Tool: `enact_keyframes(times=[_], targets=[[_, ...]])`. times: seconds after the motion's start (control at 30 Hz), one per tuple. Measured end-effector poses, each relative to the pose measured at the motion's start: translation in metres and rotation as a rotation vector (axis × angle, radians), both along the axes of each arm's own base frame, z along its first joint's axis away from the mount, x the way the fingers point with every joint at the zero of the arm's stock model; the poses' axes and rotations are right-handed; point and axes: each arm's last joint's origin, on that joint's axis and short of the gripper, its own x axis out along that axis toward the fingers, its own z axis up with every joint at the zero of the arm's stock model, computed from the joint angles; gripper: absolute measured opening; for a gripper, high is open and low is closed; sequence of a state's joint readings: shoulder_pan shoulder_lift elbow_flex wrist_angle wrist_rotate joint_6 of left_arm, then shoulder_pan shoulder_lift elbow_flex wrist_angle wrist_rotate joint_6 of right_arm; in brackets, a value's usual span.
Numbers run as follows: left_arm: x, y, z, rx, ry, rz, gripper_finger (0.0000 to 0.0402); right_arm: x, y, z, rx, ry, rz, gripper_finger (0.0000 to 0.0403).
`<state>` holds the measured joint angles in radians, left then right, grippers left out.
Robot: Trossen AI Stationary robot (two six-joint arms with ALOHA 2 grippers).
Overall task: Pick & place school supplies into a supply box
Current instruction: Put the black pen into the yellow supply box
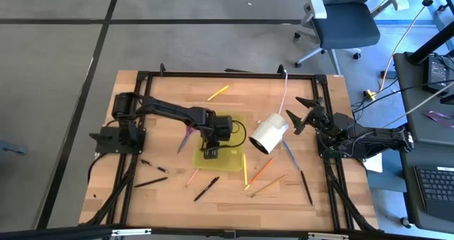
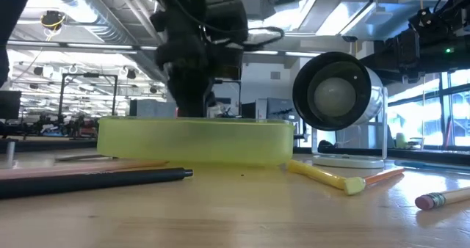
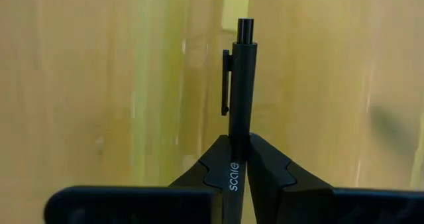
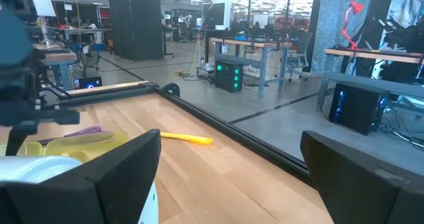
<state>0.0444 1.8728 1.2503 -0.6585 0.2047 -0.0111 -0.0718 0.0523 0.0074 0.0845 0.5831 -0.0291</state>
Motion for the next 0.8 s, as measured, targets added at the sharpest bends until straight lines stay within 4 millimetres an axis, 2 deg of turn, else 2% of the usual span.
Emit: enact_keyframes(times=[0.27,0.8], targets=[[0.003,-0.004,-0.017,0.000,0.046,-0.017,0.0044,0.000,0.000,0.000,0.001,0.000,0.000,0.0364],[0.003,-0.004,-0.013,-0.012,0.042,0.031,0.0056,0.000,0.000,0.000,-0.001,0.001,0.000,0.0364]])
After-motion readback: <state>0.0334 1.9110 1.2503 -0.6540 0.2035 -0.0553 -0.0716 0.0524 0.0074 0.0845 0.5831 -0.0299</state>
